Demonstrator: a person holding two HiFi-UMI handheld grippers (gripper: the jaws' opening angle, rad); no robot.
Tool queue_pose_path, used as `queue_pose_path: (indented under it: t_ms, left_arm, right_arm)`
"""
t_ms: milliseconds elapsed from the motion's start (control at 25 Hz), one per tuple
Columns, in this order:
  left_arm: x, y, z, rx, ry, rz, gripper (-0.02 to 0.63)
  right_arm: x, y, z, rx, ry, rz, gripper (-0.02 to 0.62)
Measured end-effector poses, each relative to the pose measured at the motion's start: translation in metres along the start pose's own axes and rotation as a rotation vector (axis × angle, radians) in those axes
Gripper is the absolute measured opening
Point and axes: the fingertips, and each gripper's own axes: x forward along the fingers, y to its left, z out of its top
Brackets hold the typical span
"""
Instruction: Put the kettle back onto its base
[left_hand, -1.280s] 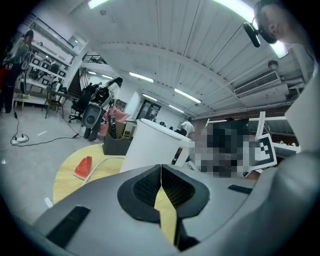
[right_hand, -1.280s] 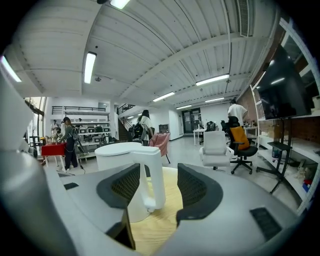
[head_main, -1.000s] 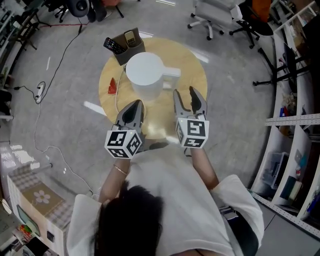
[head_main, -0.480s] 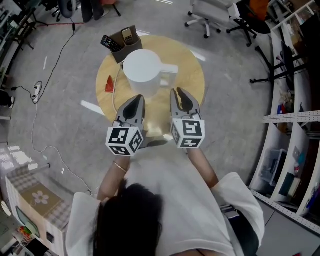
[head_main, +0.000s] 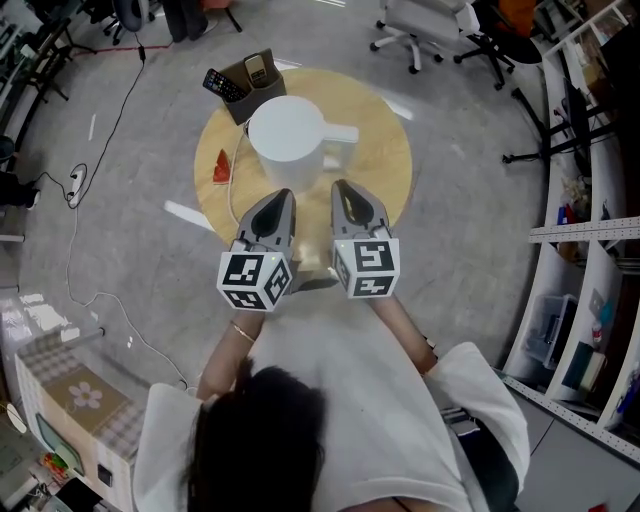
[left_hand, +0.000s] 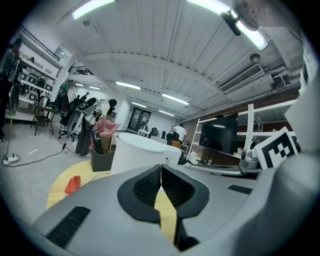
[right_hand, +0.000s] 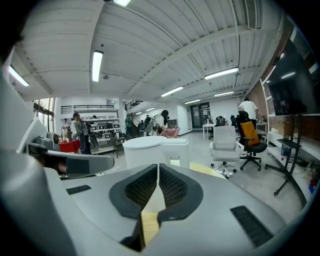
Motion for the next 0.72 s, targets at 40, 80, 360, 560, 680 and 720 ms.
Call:
queue_pose_path:
  t_ms: [40,80,360,560,680,720]
  left_arm:
    - [-0.001,0.0,-0.002,-0.001,0.008,0.003,0.026]
    - [-0.002,0.001,-0.003,-0.002,0.015,0.008,0.026]
    - [-0.001,-0.003,-0.005,-0.001,0.026,0.002,0.026]
    - [0.002,-0.007,-0.007,0.003,0.032,-0.005,0.026]
    - [0.002,-0.007,-0.008,0.002,0.036,-0.007,0.026]
    - [0.003,-0.007,-0.008,0.002,0.036,-0.007,0.026]
  right_arm:
    - [0.0,0.003,-0.003,0.001,0.011,0.006,0.035]
    - [0.0,0.006,-0.004,0.001,0.018,0.013,0.034]
    - [0.001,0.02,0.001,-0.027,0.013,0.045,0.028]
    - [0.003,0.024,0.003,-0.038,0.002,0.062,0.026]
    - [0.003,0.028,0.002,-0.063,0.007,0.063,0.026]
    - [0.003,0.03,0.004,-0.077,0.007,0.063,0.026]
